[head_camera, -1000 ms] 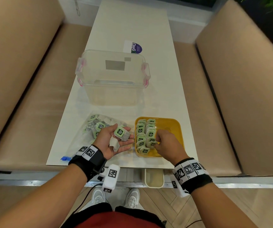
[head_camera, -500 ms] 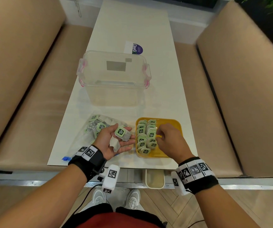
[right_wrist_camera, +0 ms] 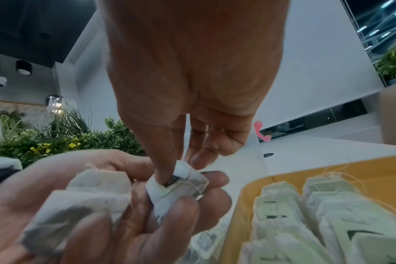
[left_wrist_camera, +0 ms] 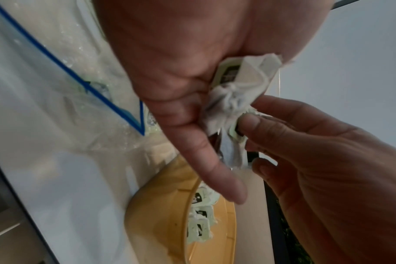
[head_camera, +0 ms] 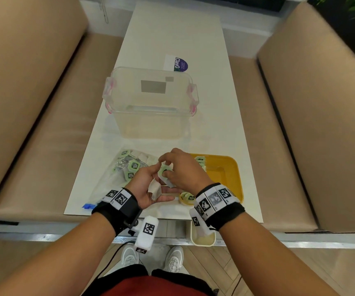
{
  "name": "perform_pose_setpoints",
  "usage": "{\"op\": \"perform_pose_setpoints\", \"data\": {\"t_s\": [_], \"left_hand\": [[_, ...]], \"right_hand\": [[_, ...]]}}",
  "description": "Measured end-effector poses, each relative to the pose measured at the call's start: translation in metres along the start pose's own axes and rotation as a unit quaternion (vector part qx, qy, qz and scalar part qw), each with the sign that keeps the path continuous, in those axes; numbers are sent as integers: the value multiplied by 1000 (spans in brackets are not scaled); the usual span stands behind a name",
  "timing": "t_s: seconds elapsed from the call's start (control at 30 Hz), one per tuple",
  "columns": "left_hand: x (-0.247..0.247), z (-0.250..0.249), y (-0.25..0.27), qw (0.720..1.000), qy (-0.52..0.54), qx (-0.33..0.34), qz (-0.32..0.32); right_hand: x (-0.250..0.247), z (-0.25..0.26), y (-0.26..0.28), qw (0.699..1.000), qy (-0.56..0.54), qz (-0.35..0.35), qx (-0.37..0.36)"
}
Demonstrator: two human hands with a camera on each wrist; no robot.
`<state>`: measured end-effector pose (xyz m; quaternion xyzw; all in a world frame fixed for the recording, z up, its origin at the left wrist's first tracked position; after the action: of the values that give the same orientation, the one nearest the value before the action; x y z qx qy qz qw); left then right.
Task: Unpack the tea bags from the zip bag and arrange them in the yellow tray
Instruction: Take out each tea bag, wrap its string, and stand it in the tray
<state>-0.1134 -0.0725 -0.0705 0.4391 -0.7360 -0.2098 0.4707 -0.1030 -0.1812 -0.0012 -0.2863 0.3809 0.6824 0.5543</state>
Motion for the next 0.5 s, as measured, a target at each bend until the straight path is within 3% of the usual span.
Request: {"op": "perform_pose_setpoints", "data": {"t_s": [0.17, 0.3, 0.5], "left_hand": [[4, -2, 1, 1000, -7, 7, 11], [1, -5, 1, 1000, -20, -1, 13], [-15, -7, -6, 1000, -5, 7, -15]], "right_hand": [[-2, 1, 1, 1000, -13, 8, 12], [-18, -3, 8, 999, -27, -27, 10], [-62, -36, 27, 988, -112, -68, 77]]}}
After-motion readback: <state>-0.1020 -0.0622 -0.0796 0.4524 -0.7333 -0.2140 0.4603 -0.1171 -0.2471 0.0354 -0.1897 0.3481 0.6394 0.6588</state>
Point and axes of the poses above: each hand's wrist, its own y-axis away from the middle knuckle, its own x-axis out of the palm, z = x × y, the point moved 5 cm from there along -y, towards the middle knuckle
